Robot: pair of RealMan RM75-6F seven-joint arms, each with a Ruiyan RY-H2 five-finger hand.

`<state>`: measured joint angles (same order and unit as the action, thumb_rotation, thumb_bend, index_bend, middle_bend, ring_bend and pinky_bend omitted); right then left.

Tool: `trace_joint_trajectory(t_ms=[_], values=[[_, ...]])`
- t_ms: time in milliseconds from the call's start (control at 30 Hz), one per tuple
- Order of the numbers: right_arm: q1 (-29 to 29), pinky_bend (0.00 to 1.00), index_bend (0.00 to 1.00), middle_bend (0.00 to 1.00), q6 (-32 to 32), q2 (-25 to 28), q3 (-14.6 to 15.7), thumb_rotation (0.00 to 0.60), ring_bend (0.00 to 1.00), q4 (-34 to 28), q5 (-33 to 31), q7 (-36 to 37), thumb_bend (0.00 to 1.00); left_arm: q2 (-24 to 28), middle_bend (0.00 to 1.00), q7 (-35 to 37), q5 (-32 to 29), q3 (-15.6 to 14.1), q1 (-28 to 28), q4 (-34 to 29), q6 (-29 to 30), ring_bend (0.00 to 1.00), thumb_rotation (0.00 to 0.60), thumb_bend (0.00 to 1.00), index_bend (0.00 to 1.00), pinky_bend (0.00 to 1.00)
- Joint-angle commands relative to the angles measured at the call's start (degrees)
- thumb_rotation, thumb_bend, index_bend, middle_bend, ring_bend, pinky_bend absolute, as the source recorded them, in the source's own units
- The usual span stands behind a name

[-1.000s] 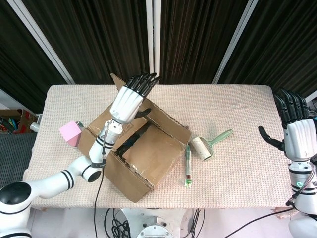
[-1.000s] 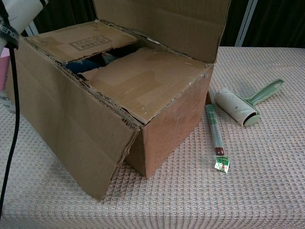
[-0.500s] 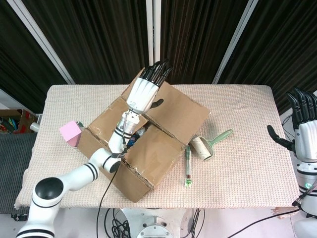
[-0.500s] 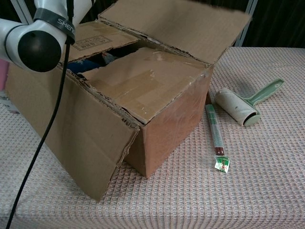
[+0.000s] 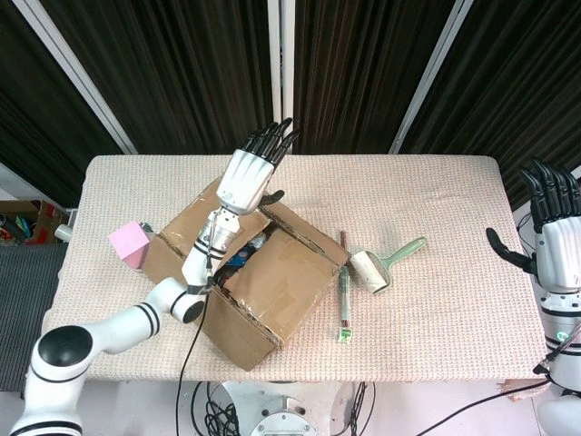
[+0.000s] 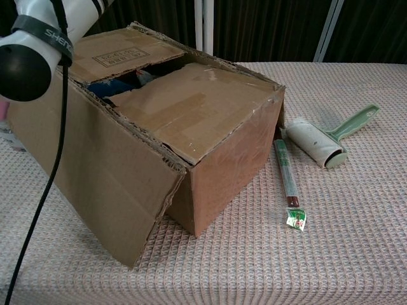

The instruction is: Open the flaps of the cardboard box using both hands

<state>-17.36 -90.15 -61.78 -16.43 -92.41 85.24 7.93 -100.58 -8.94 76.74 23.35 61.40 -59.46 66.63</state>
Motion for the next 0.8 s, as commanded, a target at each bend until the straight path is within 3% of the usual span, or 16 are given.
trace_joint_trajectory(t_ms=[33,167,367,800], values=[[-0.61,0.00,0.00,0.00,0.70,-1.15,0.16,0.600,0.00,0.92,-0.03,0.36,0.18,12.71,0.00,-16.27,-9.34,-5.01,-9.50,-24.43,-3.29,0.09,0.600,0.00,0.03,0.21],[-1.44,0.00,0.00,0.00,2.13,-3.00,0.70,0.600,0.00,2.91,-0.07,1.42,0.18,14.80,0.00,-26.86,-16.44,-7.64,-12.33,-34.32,-1.17,0.09,0.600,0.00,0.03,0.21],[-1.80,0.00,0.00,0.00,2.94,-3.74,0.81,0.600,0.00,5.56,-0.31,3.71,0.18,12.96,0.00,-33.56,-22.23,-9.71,-13.19,-39.95,1.53,0.09,0.600,0.00,0.03,0.21],[-1.36,0.00,0.00,0.00,3.37,-4.13,1.09,0.600,0.00,9.47,-0.95,8.53,0.18,6.31,0.00,-41.82,-17.70,-12.00,-12.77,-32.10,9.30,0.09,0.600,0.00,0.03,0.21]])
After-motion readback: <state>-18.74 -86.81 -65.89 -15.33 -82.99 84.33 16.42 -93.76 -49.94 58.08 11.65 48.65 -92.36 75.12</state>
